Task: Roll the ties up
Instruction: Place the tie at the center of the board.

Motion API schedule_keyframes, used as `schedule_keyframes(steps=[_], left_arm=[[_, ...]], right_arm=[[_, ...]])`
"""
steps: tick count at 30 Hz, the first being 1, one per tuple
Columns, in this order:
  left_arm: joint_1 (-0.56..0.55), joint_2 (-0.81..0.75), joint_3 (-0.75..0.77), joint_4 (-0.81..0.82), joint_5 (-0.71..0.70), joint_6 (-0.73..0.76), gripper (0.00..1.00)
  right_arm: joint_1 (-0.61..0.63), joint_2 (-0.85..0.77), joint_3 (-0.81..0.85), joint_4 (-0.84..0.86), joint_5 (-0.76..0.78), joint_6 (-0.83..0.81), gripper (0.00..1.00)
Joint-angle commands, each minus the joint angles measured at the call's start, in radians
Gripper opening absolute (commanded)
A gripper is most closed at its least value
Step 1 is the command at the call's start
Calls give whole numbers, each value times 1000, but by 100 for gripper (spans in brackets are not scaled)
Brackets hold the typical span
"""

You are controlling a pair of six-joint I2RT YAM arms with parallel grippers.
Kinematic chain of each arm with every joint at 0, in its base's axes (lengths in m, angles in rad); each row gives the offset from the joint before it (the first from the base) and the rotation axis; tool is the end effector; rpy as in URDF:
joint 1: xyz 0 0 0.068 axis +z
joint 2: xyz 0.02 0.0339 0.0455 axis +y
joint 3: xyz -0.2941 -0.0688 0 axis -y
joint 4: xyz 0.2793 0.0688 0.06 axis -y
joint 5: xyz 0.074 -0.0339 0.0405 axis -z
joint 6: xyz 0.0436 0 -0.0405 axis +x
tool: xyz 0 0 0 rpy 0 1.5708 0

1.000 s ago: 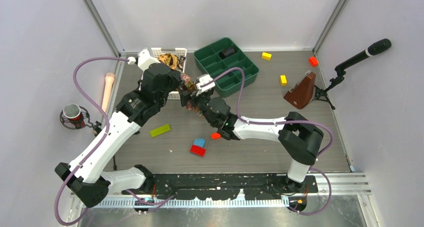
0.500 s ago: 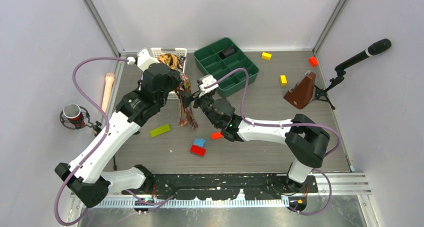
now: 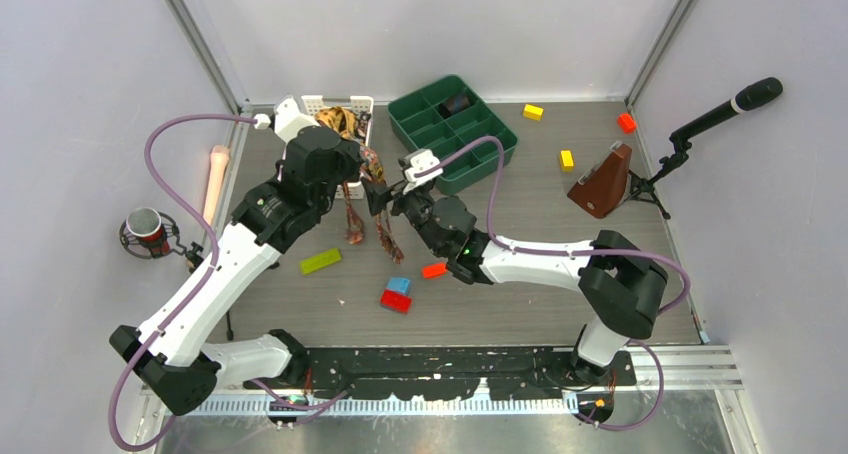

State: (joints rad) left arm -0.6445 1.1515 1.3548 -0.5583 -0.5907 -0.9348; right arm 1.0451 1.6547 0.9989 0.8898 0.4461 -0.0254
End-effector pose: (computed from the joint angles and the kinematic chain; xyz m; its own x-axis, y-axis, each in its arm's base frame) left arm 0.2265 -0.1398 0.4590 -0.2306 -0.6625 -0.7127 -0.1751 0.7487 -0.6393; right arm 0.2234 0.3477 0.3101 0.1308 0.1798 -0.9750 -0.5666 0.8206 0.0753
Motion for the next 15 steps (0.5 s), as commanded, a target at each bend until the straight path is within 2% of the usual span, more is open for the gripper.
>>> schedule_keyframes(steps=[1, 8, 11, 15], left_arm=[[-4, -22, 4, 42, -34, 10, 0], [-3, -25, 3, 40, -31, 10, 0], [-4, -24, 1, 37, -32, 10, 0], [-4, -31, -5, 35, -38, 10, 0]], right_arm=[[-1, -56, 2, 46, 7, -8, 90], [-1, -5, 35, 42, 101, -52, 89], [0, 23, 53, 47, 156, -118, 85], [0, 41, 48, 64, 155, -186, 77]])
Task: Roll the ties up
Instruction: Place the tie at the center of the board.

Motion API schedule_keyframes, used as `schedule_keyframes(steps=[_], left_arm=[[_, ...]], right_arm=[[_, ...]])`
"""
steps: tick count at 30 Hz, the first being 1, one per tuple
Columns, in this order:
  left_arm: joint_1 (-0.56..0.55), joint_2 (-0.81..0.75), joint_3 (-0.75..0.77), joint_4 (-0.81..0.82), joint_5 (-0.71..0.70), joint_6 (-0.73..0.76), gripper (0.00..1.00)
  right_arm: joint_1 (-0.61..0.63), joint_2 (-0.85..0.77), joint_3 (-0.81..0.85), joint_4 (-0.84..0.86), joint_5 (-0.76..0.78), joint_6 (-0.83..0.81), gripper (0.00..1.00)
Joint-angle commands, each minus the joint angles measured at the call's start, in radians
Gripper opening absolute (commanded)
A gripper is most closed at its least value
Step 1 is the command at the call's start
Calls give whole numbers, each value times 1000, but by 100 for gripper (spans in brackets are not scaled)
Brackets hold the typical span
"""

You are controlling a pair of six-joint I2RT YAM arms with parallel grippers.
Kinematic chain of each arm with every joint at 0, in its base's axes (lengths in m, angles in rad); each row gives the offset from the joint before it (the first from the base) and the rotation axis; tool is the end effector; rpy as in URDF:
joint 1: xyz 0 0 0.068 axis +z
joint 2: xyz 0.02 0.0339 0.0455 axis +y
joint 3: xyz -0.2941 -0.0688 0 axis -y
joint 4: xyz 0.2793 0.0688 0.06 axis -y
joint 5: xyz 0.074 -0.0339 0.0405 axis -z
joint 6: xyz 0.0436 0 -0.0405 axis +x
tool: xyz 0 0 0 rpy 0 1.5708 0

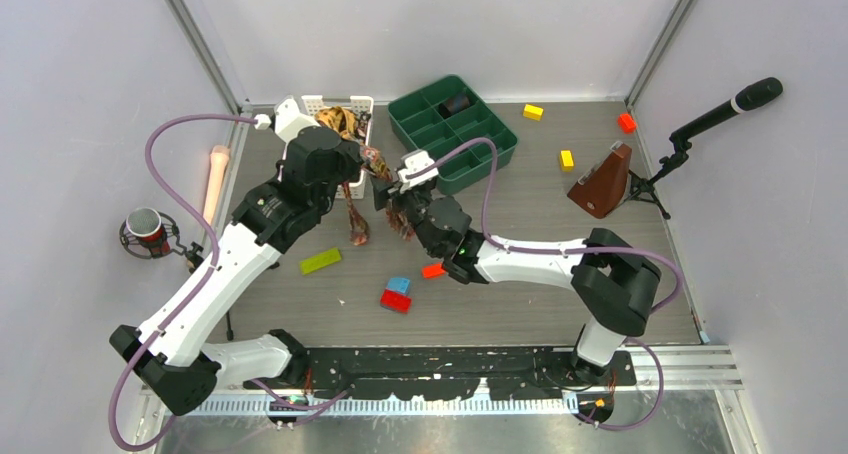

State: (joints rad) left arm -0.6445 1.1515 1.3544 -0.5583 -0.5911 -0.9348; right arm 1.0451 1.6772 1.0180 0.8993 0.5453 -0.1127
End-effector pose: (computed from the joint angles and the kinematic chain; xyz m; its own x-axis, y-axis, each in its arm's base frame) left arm 0.2265 -0.1398 0.4588 -0.2306 -0.6623 -0.7129 -0.1755 0.7489 -0.6390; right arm 0.2287 0.3492 0.3088 0.1733 0.1071 -0.9790 -0.4702 0.8825 0.0133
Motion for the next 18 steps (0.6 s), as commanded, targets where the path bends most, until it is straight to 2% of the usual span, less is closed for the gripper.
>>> schedule_keyframes(steps=[1, 5, 9, 10, 14, 16, 17, 18], left_arm=[[-3, -33, -8, 36, -40, 10, 0], [-3, -39, -12, 42, -42, 10, 0], [-3, -40, -13, 37, -44, 10, 0], [-3, -41, -15, 36, -47, 10, 0], [-4, -53, -28, 39, -62, 11, 0], [-4, -58, -35, 45, -67, 14, 0], [-4, -62, -41, 51, -68, 14, 0], [-2, -66, -50, 59, -67, 14, 0]], right_arm=[[0, 22, 24, 56, 55, -106, 76], [0, 36, 16, 49, 47, -132, 70], [0, 47, 9, 46, 41, -138, 57], [0, 46, 9, 37, 28, -147, 50], [-1, 27, 13, -18, 9, -175, 35], [0, 7, -1, -33, 16, -192, 21], [0, -1, -6, -42, 18, -200, 11], [0, -19, -13, -48, 29, -202, 6]])
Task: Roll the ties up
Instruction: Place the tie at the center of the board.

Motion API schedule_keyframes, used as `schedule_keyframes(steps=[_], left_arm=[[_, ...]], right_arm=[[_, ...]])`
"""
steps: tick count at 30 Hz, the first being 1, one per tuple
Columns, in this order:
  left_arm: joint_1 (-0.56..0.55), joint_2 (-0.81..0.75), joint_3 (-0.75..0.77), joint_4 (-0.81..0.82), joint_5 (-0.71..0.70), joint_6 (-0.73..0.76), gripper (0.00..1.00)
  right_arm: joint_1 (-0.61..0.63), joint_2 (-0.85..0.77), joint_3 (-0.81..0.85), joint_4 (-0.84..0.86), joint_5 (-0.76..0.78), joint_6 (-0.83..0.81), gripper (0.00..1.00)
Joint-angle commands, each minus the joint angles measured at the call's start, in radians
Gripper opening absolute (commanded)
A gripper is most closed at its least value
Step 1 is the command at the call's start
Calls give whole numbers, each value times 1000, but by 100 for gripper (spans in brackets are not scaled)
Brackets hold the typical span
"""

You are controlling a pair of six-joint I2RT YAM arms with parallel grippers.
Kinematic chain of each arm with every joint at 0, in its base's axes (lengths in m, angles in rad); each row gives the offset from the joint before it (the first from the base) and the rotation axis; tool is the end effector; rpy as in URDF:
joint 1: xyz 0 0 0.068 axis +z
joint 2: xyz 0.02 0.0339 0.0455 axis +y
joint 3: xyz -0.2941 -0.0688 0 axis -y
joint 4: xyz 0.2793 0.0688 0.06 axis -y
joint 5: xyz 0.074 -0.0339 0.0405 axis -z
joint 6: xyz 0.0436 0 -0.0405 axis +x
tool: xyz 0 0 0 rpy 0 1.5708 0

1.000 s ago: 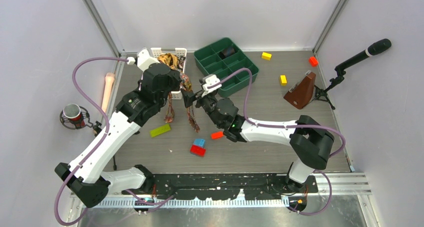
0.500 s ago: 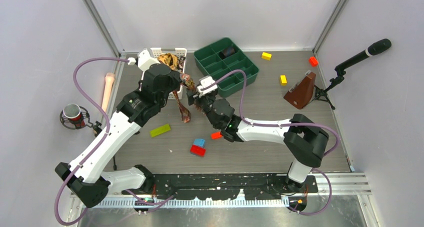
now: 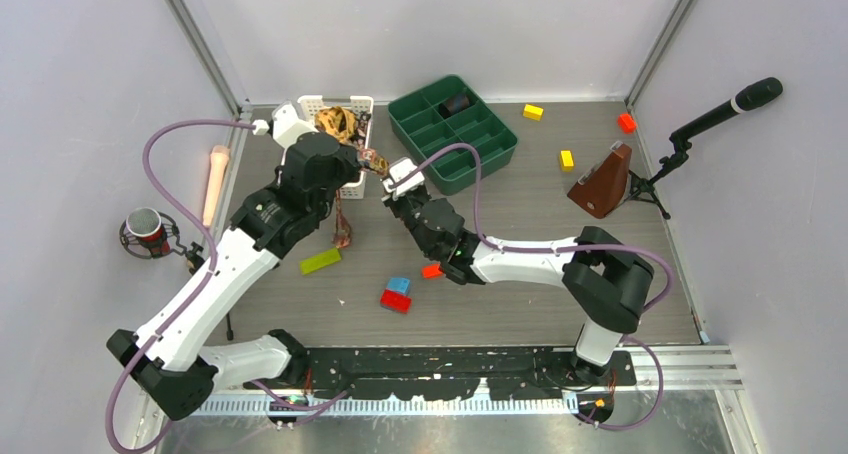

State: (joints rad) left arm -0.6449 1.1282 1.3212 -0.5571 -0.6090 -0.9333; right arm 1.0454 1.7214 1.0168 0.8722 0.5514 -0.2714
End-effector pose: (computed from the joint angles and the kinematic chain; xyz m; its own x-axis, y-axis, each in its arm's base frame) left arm 0.2221 -0.1359 0.4526 -0.2223 -0.6575 -0.7199 -0.1895 0.7534 -0.6297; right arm 0.2331 0.3565 0.2876 0.2087 -0.0953 -0.9733 -0.4379 0.8808 -0.1801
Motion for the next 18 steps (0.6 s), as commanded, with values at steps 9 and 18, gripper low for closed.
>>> schedule_keyframes(steps=[9, 18], left_arm=[[-1, -69, -98, 156, 11, 40, 41], [7, -43, -229, 299, 177, 65, 80]], right_arm=[[-2, -235, 15, -326, 69, -20, 0], [-18, -433, 13, -630, 234, -54, 0]])
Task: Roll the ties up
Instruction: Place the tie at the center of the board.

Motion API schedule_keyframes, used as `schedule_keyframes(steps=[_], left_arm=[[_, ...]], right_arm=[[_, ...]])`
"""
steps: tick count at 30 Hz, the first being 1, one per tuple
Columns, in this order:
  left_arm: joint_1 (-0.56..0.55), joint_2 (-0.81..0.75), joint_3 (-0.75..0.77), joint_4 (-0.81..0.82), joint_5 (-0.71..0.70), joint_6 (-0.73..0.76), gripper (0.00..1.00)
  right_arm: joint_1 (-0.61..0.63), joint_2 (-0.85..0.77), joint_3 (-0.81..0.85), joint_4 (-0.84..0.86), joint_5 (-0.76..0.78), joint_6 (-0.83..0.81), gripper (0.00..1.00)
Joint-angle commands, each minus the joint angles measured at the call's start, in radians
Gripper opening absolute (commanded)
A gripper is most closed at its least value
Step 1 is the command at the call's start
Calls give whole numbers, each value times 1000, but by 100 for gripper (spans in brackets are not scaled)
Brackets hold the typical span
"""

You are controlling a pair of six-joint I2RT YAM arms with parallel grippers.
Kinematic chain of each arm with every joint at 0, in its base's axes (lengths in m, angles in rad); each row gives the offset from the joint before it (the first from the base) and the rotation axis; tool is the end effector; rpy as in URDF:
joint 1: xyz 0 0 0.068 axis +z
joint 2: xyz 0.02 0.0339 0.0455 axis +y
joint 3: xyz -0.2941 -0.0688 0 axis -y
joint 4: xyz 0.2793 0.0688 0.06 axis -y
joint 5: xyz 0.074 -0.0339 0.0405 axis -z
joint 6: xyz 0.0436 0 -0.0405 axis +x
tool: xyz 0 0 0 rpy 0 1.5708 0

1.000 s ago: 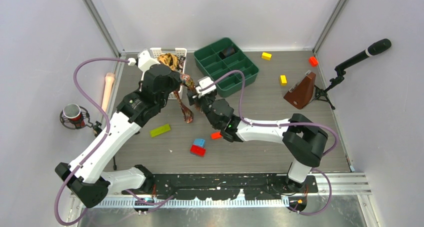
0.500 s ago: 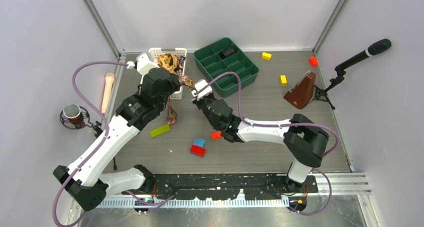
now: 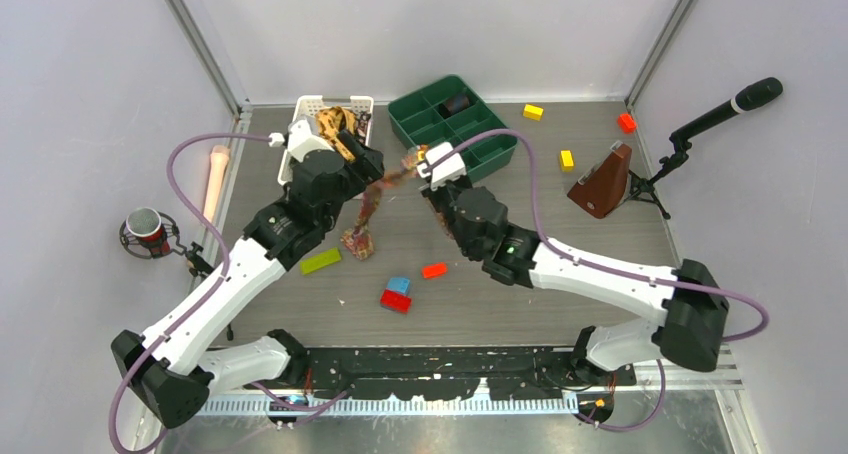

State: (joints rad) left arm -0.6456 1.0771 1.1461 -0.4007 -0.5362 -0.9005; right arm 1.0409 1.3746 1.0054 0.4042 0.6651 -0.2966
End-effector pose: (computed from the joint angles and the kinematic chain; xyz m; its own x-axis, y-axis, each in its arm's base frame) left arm 0.2215 -0.1390 0.4153 -0.2646 -0.6441 -0.7177 -0.1222 0.7606 -0.6376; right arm 0.2017 0.2910 0.3609 0.1242 -0.2429 -0.9621 -0.3460 0.8981 -0.2714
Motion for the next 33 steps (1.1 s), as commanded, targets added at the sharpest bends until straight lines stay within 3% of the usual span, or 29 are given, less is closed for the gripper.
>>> schedule_keyframes(steps=[1, 6, 15, 25, 33], left_arm=[[8, 18, -64, 149, 131, 36, 84], [28, 53, -103, 102, 197, 28, 94], [99, 38, -249, 109, 254, 20, 85], [101, 36, -386, 122, 436, 34, 87], [100, -5, -528, 173, 487, 39, 86]], right_arm=[[-19, -95, 14, -187, 139, -32, 0], [-31, -178, -62, -321, 266, -17, 0], [-32, -352, -213, -543, 243, 160, 0], [-35, -290, -189, -714, 342, 323, 0], [-43, -249, -172, -787, 305, 430, 0]])
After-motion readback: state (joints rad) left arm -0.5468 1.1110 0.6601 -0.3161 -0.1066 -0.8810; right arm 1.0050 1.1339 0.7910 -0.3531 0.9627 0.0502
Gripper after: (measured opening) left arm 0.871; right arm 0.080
